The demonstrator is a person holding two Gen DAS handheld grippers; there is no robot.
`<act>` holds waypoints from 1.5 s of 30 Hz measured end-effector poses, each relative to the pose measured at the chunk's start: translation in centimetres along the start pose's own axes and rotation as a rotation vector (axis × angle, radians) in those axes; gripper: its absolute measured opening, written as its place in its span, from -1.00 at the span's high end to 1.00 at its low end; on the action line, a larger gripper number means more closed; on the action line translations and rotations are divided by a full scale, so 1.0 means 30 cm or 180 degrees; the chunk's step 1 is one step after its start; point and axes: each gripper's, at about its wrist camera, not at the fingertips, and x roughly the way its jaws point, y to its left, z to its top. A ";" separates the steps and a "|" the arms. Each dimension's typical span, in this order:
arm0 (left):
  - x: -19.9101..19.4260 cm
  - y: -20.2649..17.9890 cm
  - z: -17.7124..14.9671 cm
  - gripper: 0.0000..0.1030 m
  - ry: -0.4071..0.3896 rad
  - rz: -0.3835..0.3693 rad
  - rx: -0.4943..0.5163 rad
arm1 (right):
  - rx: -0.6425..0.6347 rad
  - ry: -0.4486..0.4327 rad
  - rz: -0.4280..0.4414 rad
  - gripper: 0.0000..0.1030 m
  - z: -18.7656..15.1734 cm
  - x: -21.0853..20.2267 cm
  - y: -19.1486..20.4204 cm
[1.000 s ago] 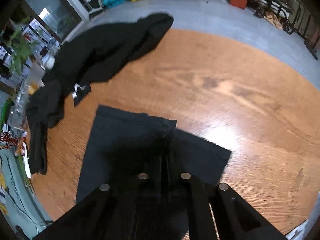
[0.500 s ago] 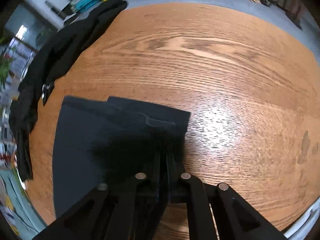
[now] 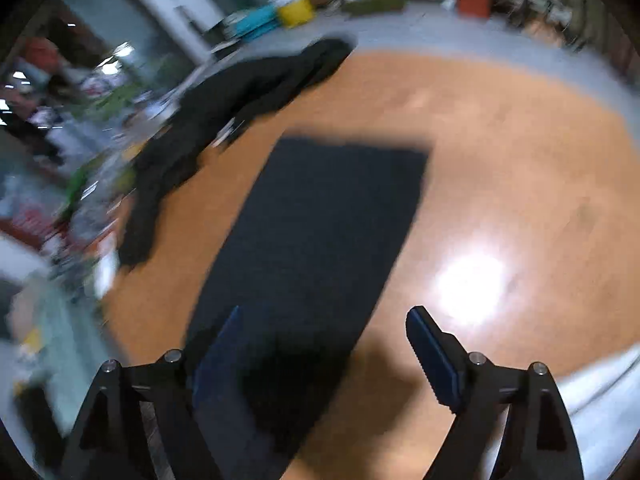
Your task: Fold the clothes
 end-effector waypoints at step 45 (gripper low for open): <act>0.274 0.281 -0.172 -0.26 -0.0835 -0.0610 -0.1512 | 0.2286 -0.0321 0.1479 -0.54 -0.748 0.407 -0.061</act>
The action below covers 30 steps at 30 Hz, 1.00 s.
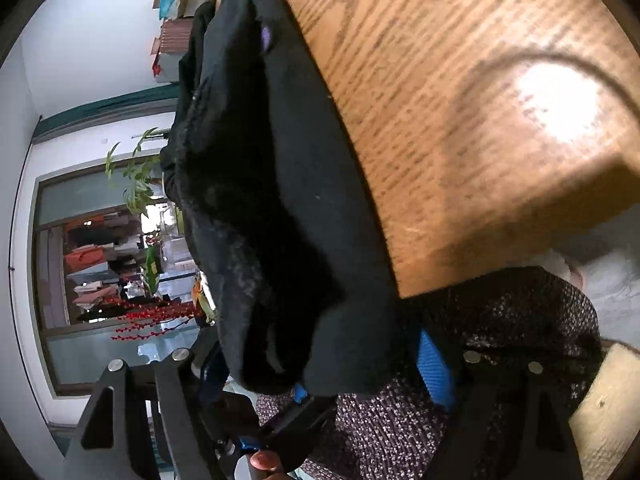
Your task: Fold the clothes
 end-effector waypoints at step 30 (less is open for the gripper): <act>-0.243 -0.274 -0.088 0.80 0.0286 0.0318 0.0878 | 0.0252 0.0522 0.0460 0.50 -0.161 -0.105 0.028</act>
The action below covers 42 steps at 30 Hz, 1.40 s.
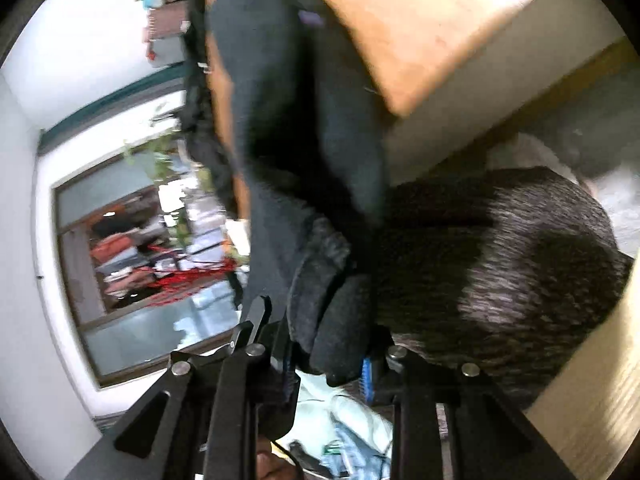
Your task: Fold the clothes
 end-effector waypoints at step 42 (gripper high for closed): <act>0.733 -0.508 0.858 -0.49 0.0146 -0.0473 0.0006 | -0.0273 -0.1541 0.0382 -0.44 0.920 -0.129 0.524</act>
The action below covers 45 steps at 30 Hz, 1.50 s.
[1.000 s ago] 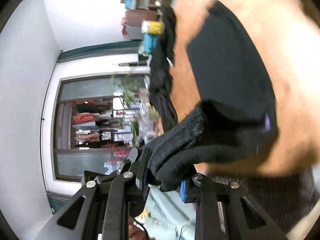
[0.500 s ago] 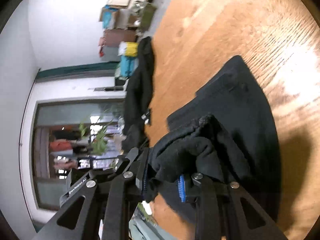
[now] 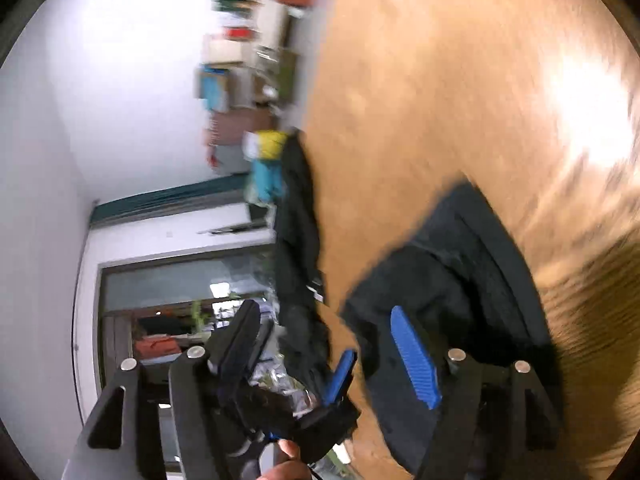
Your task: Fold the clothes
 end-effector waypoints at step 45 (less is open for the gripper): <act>0.163 0.057 -0.336 0.96 0.1396 0.2663 0.2433 | -0.2662 0.0963 -0.2617 0.59 -0.127 0.438 0.150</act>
